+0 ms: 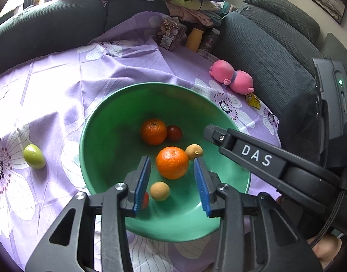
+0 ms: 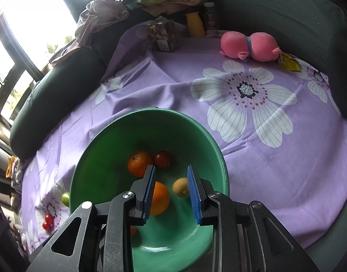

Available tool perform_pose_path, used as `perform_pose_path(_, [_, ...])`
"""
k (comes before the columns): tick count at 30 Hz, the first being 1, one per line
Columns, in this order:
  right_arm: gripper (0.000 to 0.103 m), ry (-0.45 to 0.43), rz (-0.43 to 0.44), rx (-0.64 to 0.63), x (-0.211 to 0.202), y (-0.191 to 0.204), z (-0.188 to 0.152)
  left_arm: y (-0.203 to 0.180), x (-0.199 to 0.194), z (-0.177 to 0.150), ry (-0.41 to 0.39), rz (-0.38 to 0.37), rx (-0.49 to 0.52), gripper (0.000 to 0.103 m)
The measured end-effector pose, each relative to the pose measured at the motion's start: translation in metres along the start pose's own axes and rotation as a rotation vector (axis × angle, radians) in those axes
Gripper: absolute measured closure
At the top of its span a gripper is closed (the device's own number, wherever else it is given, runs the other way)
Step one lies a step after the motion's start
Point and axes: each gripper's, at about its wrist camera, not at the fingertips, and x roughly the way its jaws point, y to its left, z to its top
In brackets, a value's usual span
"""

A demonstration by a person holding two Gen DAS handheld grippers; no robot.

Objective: Organize fruits
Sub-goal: 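Open the right gripper to drop the tan fruit in the bowl, then move the right gripper back to the red cherry tomatoes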

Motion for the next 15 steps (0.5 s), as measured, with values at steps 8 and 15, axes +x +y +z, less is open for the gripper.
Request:
perform_pose_path(8, [0.054, -0.060, 0.052, -0.031, -0.011, 0.011, 0.000, 0.024, -0.047, 0.000, -0.098, 0.055, -0.041, 0.046])
perform_pose_path(15, [0.055, -0.067, 0.055, -0.064, -0.012, 0.025, -0.002, 0.082, -0.098, -0.009, -0.168, 0.225, -0.145, 0.042])
